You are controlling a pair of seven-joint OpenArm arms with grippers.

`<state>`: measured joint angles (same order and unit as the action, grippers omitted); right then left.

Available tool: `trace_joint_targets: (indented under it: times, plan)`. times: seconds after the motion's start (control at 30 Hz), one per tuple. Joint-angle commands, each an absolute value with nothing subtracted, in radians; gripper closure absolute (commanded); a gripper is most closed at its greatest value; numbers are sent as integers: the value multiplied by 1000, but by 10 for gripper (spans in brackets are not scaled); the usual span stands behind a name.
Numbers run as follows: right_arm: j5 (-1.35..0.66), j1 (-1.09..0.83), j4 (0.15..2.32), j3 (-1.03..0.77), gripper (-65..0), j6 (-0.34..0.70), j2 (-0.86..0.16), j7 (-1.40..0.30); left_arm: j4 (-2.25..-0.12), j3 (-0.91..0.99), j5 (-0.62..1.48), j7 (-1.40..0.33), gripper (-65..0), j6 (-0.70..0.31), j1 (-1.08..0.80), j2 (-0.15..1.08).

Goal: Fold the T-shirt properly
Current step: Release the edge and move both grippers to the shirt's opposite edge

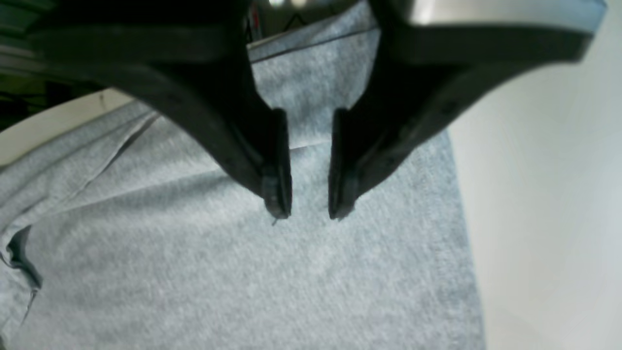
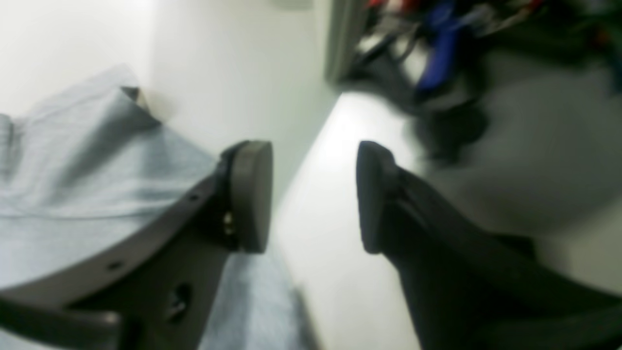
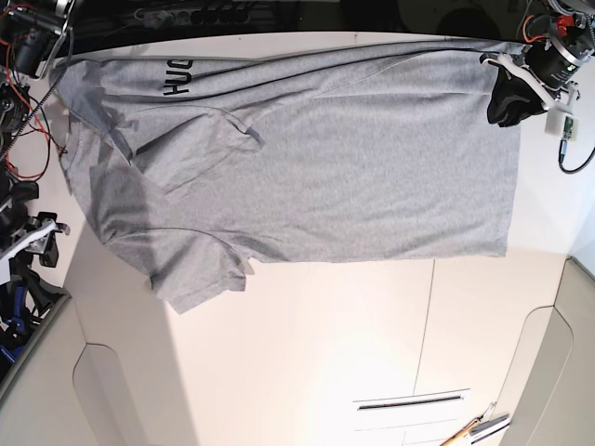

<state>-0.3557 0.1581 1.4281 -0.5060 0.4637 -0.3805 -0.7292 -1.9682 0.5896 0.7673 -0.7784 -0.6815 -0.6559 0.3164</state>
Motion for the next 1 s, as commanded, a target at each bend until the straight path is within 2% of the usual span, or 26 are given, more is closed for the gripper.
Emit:
trace_joint_targets:
  times: [0.0,0.1,0.3,0.6,0.77,0.97]
  plan:
    - [-417,208,1376,-511,-281,489,-412,-715,-1984,597,781,-759,-169,-683,-662,327]
    - [-546,303,1149,-511,-281,566,-435,-760,-1984,597,781,-755,-169,-683,-662,327]
    - [-561,405,881,-499,-281,577,-431,-758,-1984,597,781,-741,-169,-684,-662,327]
    - [-411,407,860,-335,-281,572,-399,-710,-1984,597,781,-732,-169,-684,-646,327]
    - [-396,406,860,-229,-281,572,-398,-711,-1984,597,781,-733,-169,-684,-645,327]
    - [-397,406,860,-210,-280,572,-398,-725,-1984,597,781,-733,-169,-683,-645,327]
